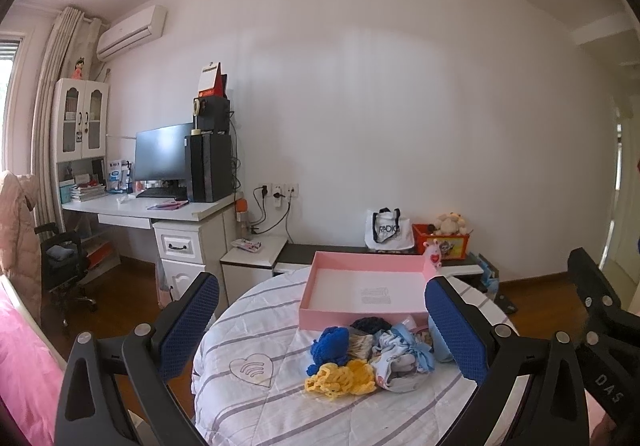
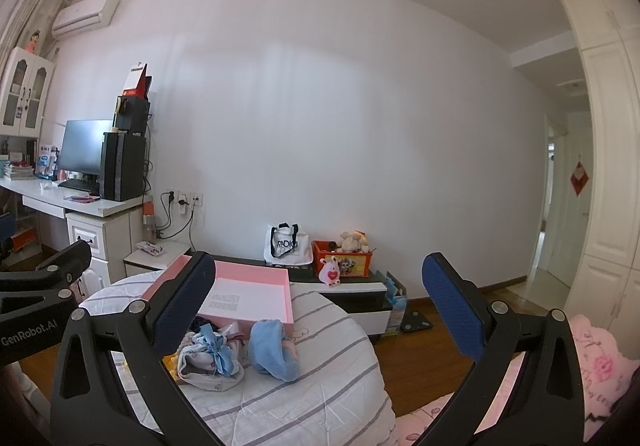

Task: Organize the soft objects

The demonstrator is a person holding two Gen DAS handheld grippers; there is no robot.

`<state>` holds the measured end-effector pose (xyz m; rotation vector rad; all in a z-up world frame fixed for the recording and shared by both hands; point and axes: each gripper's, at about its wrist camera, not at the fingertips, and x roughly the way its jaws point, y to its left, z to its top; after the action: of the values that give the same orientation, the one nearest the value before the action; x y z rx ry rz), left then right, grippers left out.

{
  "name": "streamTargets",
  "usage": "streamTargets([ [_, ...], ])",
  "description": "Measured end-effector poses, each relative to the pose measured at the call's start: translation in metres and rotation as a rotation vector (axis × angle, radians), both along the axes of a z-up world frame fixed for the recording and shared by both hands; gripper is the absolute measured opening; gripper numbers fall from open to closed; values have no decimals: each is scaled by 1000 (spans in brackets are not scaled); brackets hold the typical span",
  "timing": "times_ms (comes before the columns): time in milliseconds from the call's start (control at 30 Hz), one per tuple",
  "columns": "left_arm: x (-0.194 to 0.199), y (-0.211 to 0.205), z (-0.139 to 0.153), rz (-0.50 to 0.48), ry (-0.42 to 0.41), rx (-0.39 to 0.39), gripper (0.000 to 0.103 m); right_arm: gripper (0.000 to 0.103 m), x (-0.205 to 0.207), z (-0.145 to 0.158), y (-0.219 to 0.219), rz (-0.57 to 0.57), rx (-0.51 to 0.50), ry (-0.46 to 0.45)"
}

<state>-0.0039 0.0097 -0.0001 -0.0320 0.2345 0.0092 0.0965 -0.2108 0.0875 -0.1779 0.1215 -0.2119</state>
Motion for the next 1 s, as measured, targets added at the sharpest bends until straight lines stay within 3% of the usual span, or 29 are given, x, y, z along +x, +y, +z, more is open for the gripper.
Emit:
streamTargets([
  [467, 27, 2, -12, 6, 122, 22, 102, 103, 26, -20, -2, -7, 2, 107],
  [1000, 85, -1, -43, -12, 325, 57, 102, 103, 82, -83, 1, -34, -7, 344],
])
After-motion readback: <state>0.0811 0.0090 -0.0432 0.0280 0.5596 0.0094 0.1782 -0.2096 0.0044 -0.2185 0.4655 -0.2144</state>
